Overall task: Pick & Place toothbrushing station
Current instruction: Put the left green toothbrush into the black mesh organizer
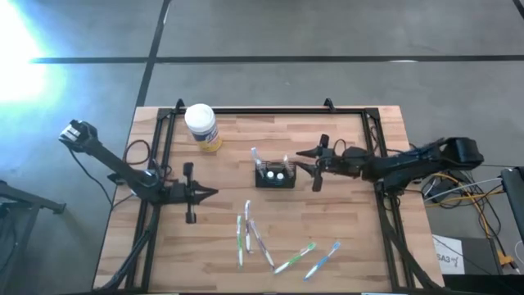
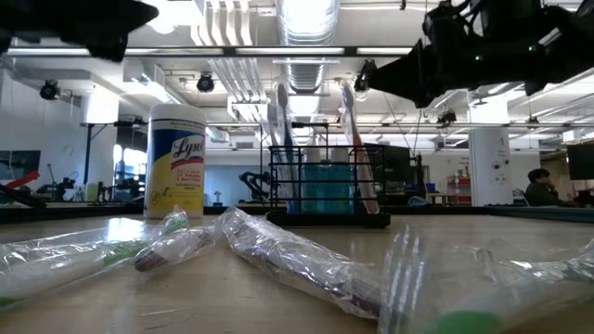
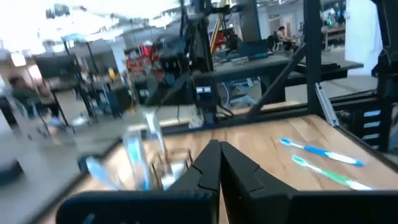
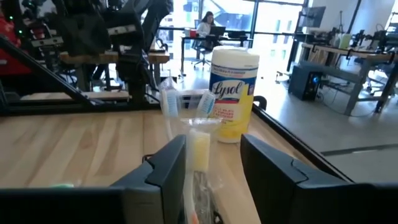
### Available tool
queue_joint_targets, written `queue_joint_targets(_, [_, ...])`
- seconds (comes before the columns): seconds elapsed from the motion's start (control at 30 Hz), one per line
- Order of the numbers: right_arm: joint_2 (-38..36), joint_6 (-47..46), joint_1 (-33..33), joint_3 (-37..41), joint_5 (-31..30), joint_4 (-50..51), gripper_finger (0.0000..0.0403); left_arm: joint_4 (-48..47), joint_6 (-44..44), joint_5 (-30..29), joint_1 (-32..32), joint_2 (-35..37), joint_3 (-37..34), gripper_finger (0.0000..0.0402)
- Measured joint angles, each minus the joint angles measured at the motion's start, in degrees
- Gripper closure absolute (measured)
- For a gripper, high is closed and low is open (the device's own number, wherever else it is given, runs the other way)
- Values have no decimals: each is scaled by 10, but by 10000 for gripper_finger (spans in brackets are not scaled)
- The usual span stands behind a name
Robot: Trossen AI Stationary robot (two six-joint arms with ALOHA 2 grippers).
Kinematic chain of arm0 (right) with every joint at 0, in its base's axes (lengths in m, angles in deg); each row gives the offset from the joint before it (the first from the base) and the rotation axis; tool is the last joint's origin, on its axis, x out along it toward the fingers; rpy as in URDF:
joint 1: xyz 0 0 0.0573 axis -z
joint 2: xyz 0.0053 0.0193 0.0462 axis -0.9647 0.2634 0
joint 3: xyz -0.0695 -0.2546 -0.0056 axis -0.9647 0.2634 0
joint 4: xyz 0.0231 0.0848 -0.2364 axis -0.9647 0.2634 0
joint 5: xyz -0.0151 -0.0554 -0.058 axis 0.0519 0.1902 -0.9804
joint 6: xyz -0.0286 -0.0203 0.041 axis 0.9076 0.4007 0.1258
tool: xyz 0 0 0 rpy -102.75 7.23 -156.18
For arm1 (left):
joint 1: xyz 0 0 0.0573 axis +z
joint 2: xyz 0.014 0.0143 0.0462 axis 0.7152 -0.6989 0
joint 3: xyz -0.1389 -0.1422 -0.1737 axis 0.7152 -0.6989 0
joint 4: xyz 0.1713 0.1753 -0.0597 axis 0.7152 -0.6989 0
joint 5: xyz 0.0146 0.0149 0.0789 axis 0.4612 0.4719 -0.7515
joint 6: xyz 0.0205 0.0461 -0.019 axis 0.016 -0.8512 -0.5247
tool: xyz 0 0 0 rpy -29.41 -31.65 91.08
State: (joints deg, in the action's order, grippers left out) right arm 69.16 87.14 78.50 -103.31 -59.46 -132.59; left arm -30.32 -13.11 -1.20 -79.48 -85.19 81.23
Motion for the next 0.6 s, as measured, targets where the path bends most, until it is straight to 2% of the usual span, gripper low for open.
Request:
queue_joint_targets(0.1, [-53, 0, -1, 0, 1, 53, 261, -64, -61, -4, 2, -2, 57, 396])
queue_joint_targets(0.17, [-94, 1, -3, -4, 4, 96, 264, -139, -99, -13, 9, -7, 109, 398])
queue_joint_targets(0.33, [-204, 45, -5, -48, 6, 265, 272, -434, -117, -41, 60, -45, 267, 399])
queue_joint_targets(0.43, [-256, 65, -5, -98, 5, 405, 278, -562, -98, -43, 111, -77, 351, 399])
queue_joint_targets(0.47, [-272, 72, -5, -114, 6, 443, 281, -588, -96, -31, 129, -85, 372, 399])
queue_joint_targets(0.53, [-301, 92, -4, -138, 6, 491, 288, -591, -115, 45, 173, -90, 395, 400])
queue_joint_targets(0.6, [-330, 104, -3, -153, 21, 507, 298, -545, -148, 196, 228, -79, 398, 400])
